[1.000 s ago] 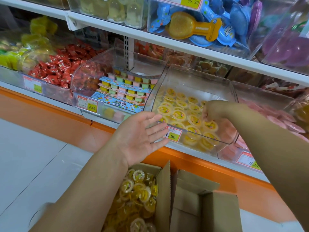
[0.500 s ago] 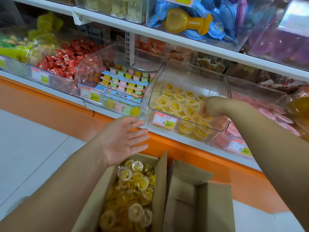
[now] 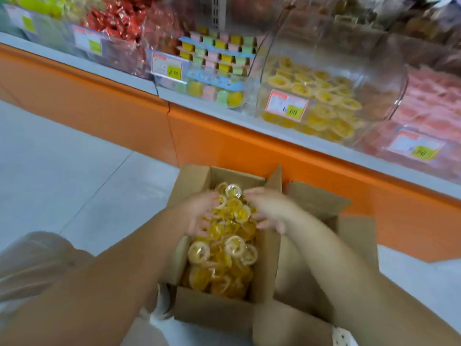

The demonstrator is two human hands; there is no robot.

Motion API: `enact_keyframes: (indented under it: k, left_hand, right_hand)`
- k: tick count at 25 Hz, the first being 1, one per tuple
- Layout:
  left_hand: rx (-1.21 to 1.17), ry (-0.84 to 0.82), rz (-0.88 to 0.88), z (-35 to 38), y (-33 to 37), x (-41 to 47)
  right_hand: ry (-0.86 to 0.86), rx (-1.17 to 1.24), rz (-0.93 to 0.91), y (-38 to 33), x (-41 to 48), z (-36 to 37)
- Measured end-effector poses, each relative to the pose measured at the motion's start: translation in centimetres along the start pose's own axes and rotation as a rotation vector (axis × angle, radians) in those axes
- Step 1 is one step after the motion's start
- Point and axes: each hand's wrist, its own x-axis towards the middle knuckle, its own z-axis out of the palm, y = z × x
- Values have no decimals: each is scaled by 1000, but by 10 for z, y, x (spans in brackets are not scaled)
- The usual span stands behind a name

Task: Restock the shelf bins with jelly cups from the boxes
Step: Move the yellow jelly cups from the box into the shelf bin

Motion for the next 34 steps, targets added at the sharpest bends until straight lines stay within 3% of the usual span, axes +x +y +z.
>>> enact_keyframes:
  k: [2,5,8,11,16,19,21,27,30,34]
  left_hand:
    - [21,-16,-28,7,-25,19]
    - [35,21,-63,13,-52,29]
    - [45,20,-45,13,-67,43]
    - [104,97,-27,17,-75,61]
    - [514,119,63,31,-83,62]
    - [594,141,86,29,-92,75]
    - [568,102,76,24,-91,78]
    - [91,65,10,12,-91,80]
    - [84,72,18,11,-92,85]
    - [97,68,-28,8,-91,86]
  right_hand:
    - [-55,-185,137,24,35,32]
    - [-99,-602,157,72,80,72]
    - [-106,-799,201,115,97,92]
    - [-29,-663,259,123,105,93]
    - [5,-299,345,126,114,93]
    - [-1,-62,446,125,108,87]
    - [-10,107,504,124,105,81]
    - [-84,283,519,133,104,75]
    - [-100,422,549,130,105,80]
    - [-63,395,470,126,108,99]
